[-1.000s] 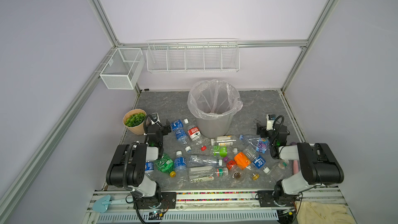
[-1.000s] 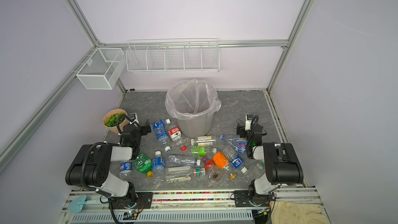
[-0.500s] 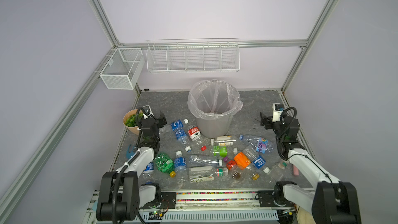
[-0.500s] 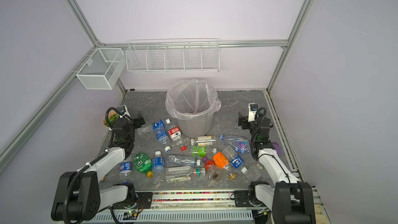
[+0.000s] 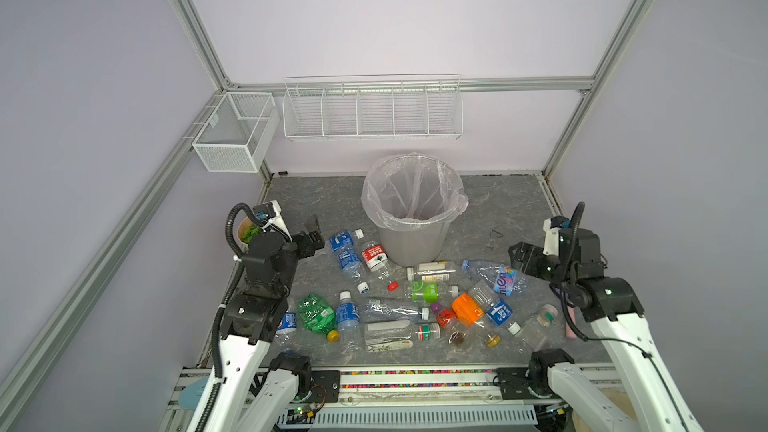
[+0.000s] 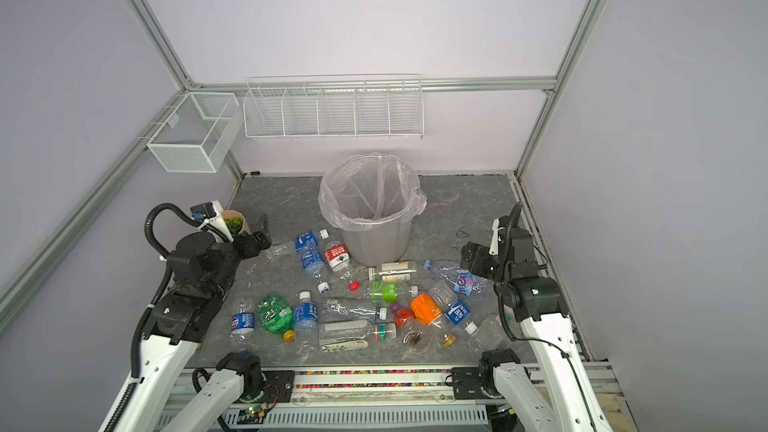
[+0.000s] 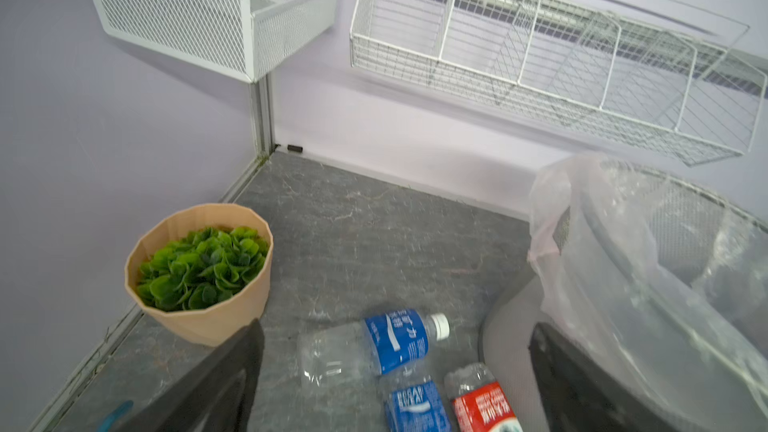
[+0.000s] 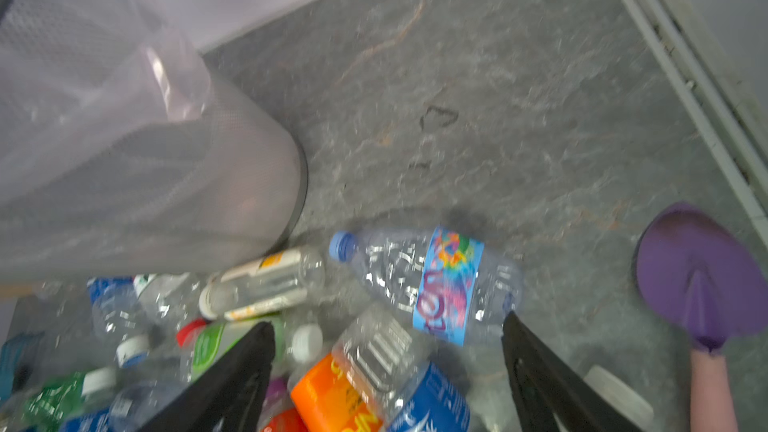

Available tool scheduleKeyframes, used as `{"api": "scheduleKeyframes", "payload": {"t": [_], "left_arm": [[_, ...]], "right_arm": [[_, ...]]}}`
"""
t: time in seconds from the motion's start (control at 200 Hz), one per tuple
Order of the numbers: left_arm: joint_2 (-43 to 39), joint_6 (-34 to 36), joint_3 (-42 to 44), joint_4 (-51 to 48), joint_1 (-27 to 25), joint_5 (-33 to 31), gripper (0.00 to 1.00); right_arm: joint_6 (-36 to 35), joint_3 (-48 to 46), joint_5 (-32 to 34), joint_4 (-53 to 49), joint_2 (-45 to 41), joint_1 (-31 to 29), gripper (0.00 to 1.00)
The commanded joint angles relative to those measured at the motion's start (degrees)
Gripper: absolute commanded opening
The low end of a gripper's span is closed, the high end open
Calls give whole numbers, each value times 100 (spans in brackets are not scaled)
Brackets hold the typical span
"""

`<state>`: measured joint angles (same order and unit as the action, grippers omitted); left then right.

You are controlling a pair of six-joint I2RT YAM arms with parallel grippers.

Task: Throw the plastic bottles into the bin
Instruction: 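Raise both arms and move the right gripper over the bottle pile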

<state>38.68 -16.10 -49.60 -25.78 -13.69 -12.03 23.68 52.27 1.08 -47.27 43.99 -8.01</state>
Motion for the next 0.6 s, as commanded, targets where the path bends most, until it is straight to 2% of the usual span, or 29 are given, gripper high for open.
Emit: {"api": "scheduleKeyframes", "payload": {"t": [0.0,0.065,0.185,0.465,0.595], "left_arm": [[-476,-226,40,-1316,-37,614,99],[-764,-289,155,-1522,-32,781,99],[-1083,-358,267,-1800,-48,1035,99],[-1176,-377,341,-1760,-71,1202,99],[-1185,-377,355,-1768,-79,1225,99]], "right_arm": [[331,-149,-331,-1233,-403,-209,88],[413,-281,-351,-1428,-487,-341,88],[689,-420,91,-1491,-405,-957,91],[953,-376,934,-1247,973,-2077,93],[958,-451,1137,-1028,1375,-2259,95]]}}
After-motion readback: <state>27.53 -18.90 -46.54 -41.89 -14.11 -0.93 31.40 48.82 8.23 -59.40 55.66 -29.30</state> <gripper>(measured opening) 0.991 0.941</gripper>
